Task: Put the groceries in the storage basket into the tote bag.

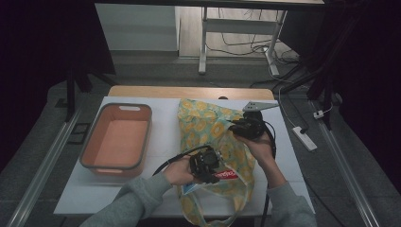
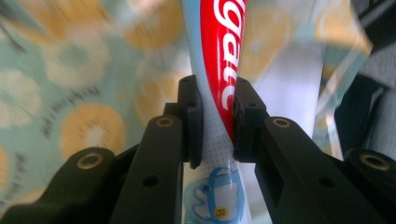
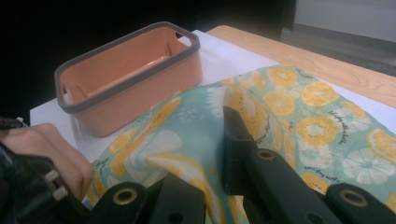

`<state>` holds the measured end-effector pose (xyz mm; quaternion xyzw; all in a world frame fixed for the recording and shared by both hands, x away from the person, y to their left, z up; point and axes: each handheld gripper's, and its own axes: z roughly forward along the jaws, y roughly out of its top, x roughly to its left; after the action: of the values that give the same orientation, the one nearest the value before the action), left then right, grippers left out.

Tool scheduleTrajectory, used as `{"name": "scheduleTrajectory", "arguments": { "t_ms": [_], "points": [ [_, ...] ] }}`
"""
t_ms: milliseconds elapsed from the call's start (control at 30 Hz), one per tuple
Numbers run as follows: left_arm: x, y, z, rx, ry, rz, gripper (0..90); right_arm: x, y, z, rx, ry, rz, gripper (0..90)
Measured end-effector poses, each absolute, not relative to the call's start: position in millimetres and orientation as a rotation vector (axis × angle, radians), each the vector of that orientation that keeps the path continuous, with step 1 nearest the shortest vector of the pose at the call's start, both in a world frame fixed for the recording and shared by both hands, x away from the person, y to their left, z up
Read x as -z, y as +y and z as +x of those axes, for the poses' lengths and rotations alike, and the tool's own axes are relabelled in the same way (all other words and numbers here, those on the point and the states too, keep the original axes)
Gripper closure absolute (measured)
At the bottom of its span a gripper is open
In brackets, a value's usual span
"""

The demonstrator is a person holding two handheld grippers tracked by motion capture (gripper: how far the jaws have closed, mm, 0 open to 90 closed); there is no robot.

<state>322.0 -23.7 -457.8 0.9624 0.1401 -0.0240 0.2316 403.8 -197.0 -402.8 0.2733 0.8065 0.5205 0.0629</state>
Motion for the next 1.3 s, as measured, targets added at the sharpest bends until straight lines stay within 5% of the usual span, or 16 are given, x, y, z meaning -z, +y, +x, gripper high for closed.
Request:
{"name": "scheduleTrajectory", "arguments": {
  "t_ms": [600, 933, 1133, 1300],
  "points": [
    [474, -50, 361, -0.273, 0.508, 2.593, 75.8, 405, -193, 404, -1.586, 2.463, 0.827, 87.9],
    [490, -55, 370, -0.201, 0.524, 2.566, 75.4, 410, -194, 407, -1.573, 2.471, 0.850, 87.9],
    [479, -38, 358, -0.173, 0.508, 2.539, 48.2, 412, -198, 410, -1.573, 2.464, 0.874, 87.8],
    [462, -10, 342, -0.142, 0.475, 2.467, 44.4, 413, -200, 411, -1.565, 2.461, 0.885, 87.4]
  ]
}}
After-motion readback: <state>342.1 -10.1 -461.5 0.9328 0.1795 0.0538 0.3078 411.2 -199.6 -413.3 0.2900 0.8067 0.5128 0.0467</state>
